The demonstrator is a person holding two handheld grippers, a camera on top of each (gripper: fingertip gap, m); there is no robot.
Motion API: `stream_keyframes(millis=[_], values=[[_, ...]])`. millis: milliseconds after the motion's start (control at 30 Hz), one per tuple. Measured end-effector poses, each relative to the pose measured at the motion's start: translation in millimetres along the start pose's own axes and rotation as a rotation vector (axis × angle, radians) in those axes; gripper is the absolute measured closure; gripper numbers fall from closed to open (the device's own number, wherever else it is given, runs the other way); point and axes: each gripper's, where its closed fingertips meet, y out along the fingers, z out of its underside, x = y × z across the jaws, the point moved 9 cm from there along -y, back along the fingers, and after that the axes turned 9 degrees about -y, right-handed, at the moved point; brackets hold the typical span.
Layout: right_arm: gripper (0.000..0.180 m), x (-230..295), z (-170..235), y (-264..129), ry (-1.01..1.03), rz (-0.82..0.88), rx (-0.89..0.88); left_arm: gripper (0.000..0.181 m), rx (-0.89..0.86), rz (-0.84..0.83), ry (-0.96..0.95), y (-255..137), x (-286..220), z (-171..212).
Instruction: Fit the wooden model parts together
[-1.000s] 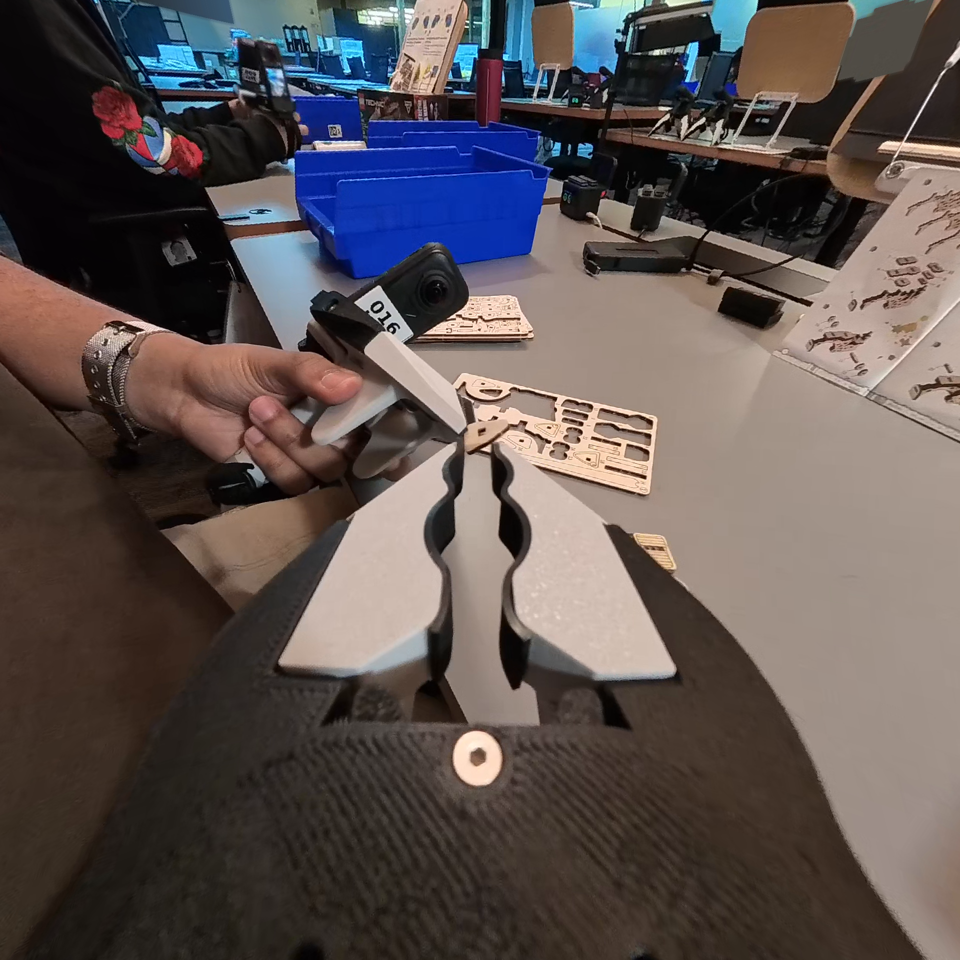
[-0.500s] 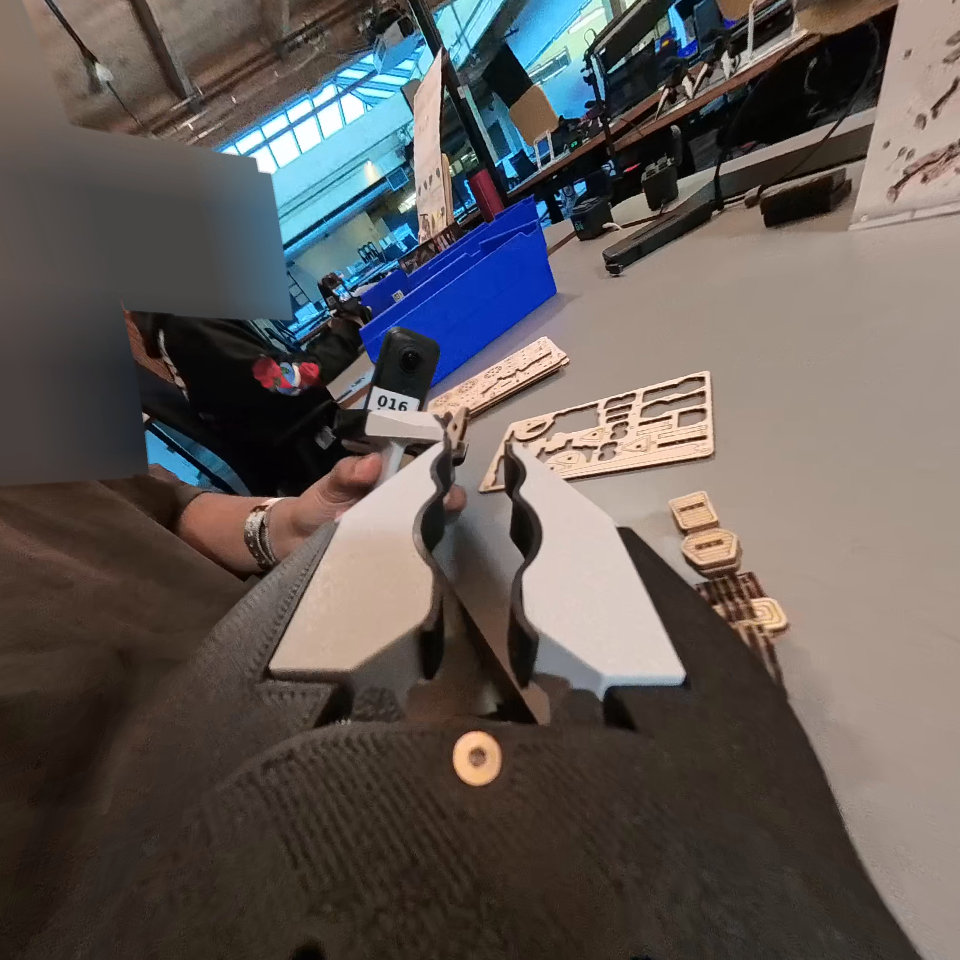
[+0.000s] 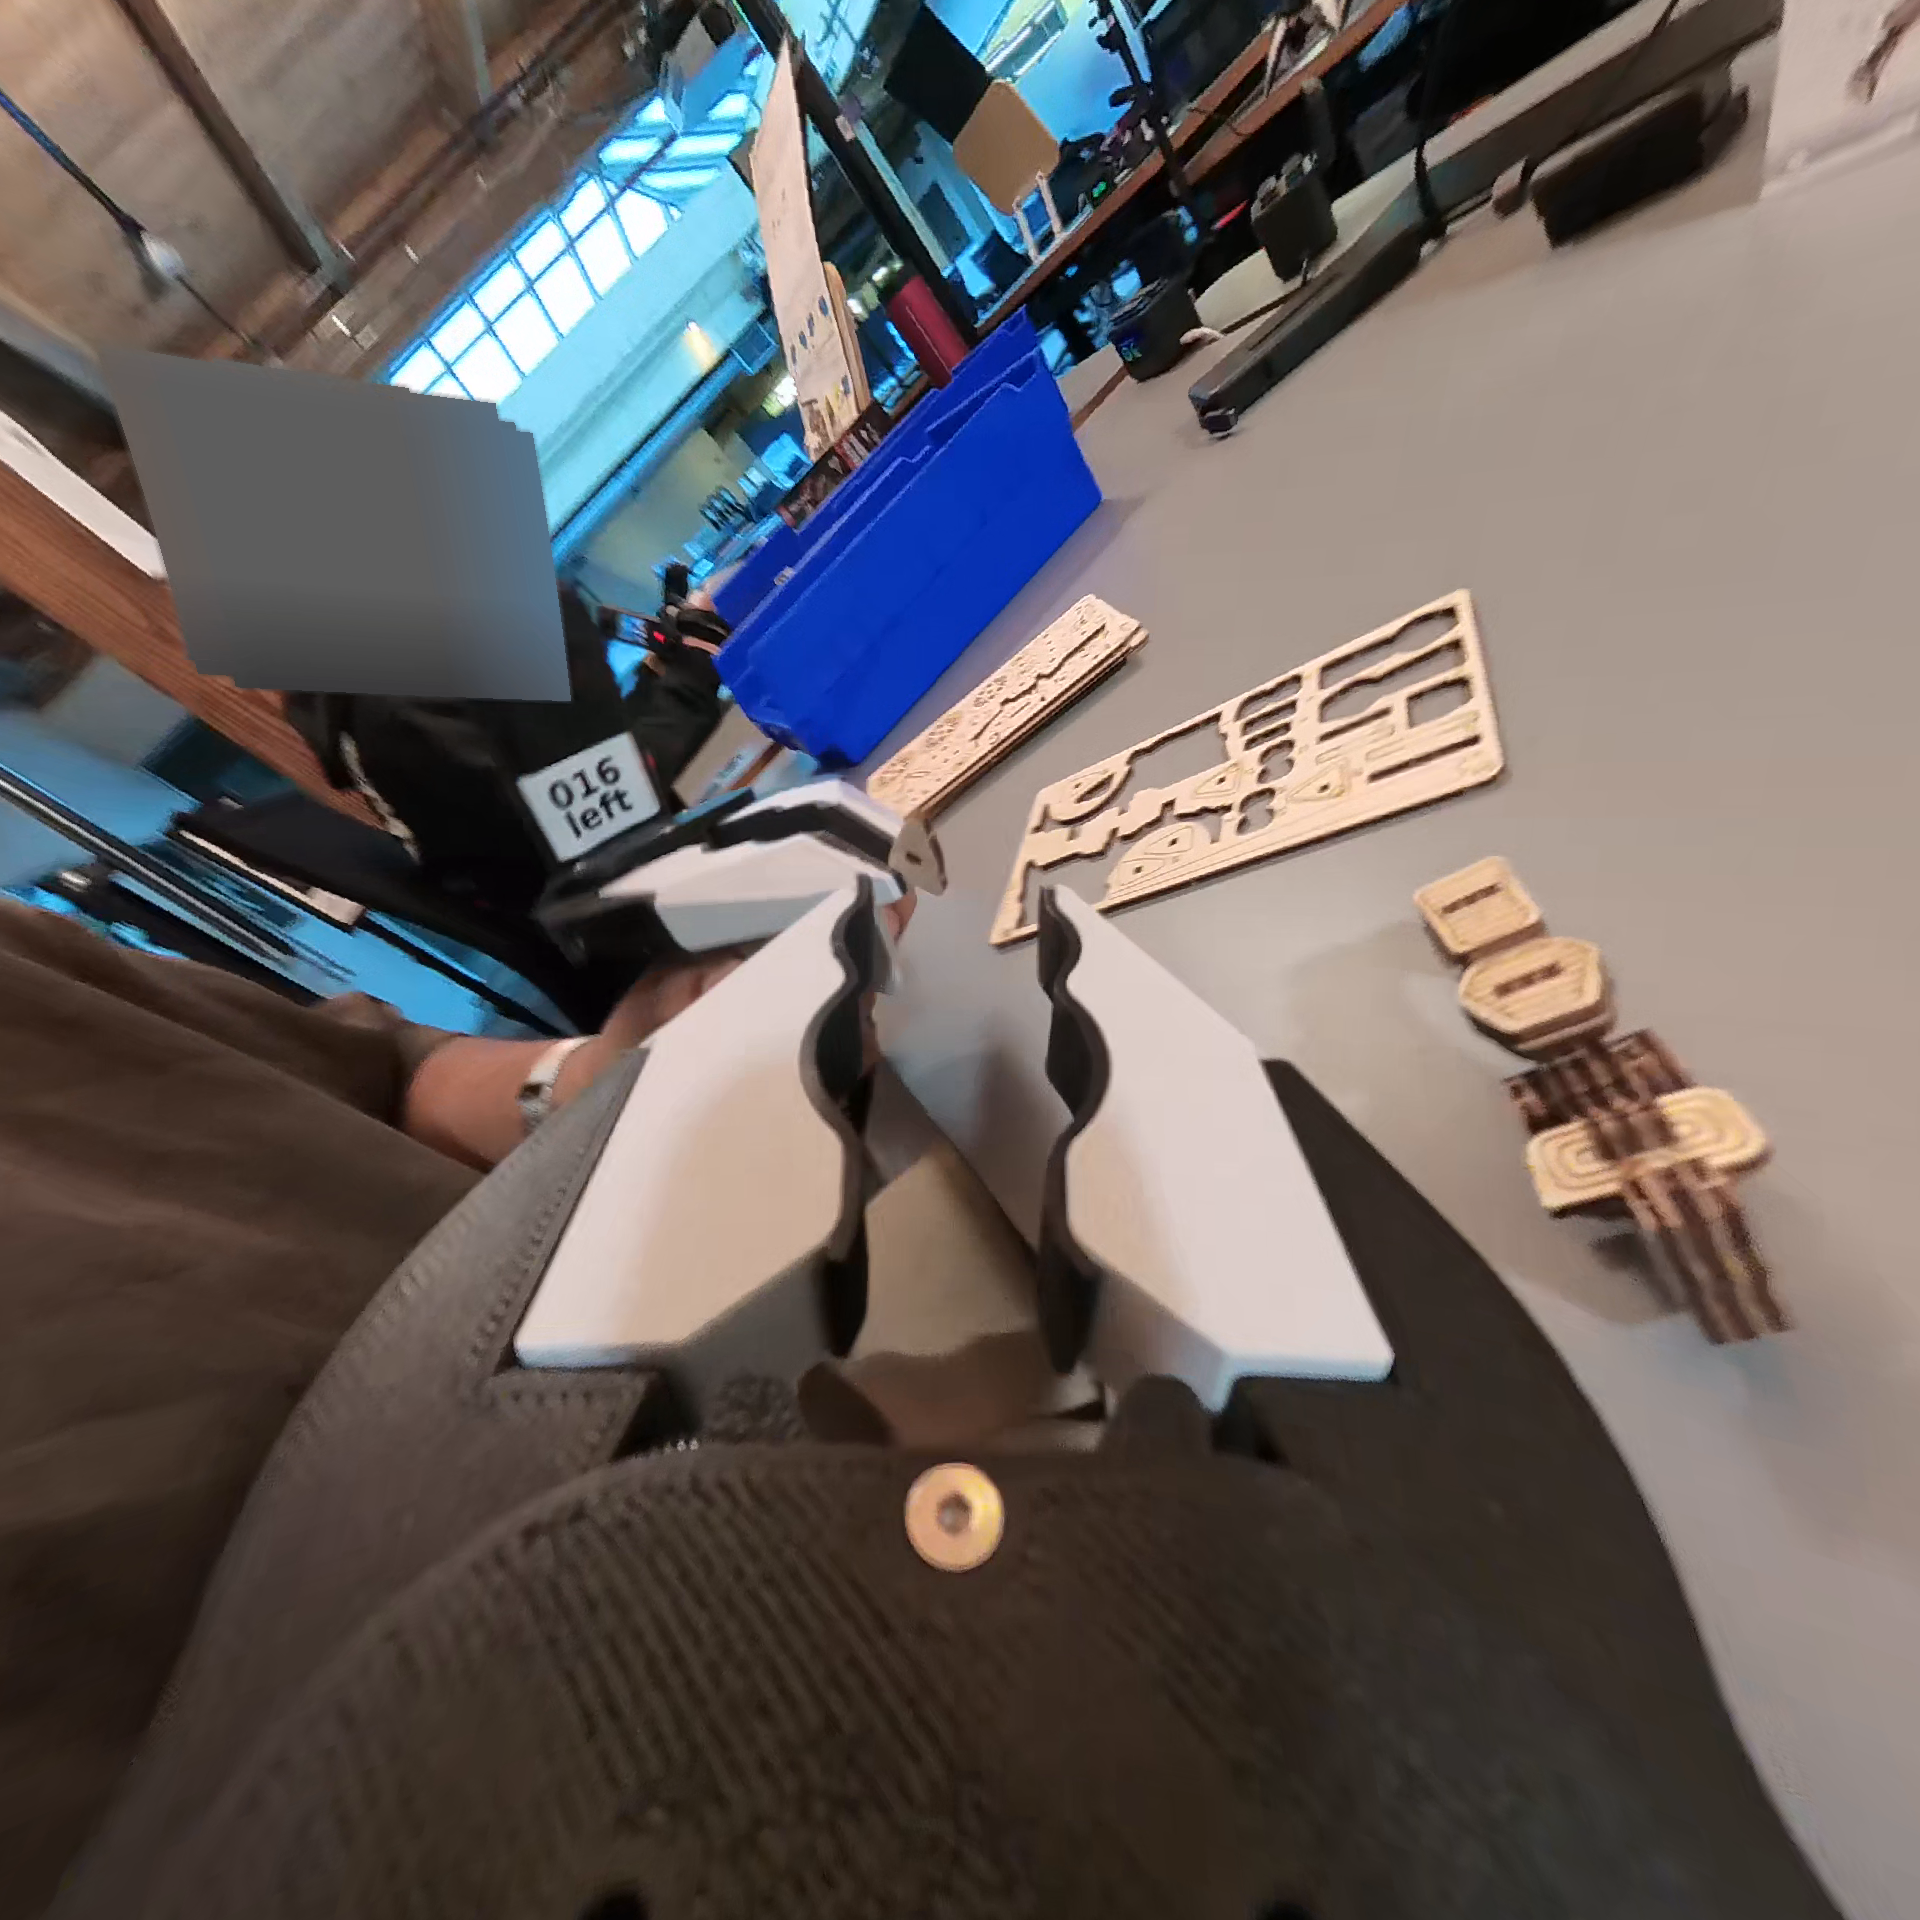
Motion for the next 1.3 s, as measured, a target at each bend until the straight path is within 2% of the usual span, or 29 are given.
stream_keyframes(millis=[67, 233, 467, 700, 800, 933, 1100, 1300], values=[[0.149, 0, 1, 1, 0.040, -0.019, -0.003, 0.181, 0.016, -0.030, 0.087, 2, -5, 1], [0.162, 2, 1, 0, 0.048, -0.056, -0.010, 0.181, 0.035, -0.091, 0.246, 4, -12, 4], [0.170, 1, 2, -2, 0.073, -0.081, -0.012, 0.181, 0.046, -0.086, 0.286, 6, -16, 7], [0.170, 2, -5, -8, -0.091, -0.039, 0.006, 0.165, 0.009, 0.001, 0.073, 2, -7, 2], [0.170, 7, -9, -11, -0.298, 0.038, 0.053, 0.157, 0.006, 0.055, 0.007, 1, -5, 0], [0.171, 16, -6, -9, -0.545, 0.084, 0.131, 0.146, 0.082, 0.136, -0.098, 7, -5, 7], [0.170, 28, -2, -6, -0.732, 0.052, 0.173, 0.151, 0.078, 0.242, -0.321, 7, 0, 8], [0.170, 35, -2, -9, -0.918, 0.071, 0.163, 0.162, 0.090, 0.280, -0.401, 6, 6, 9]])
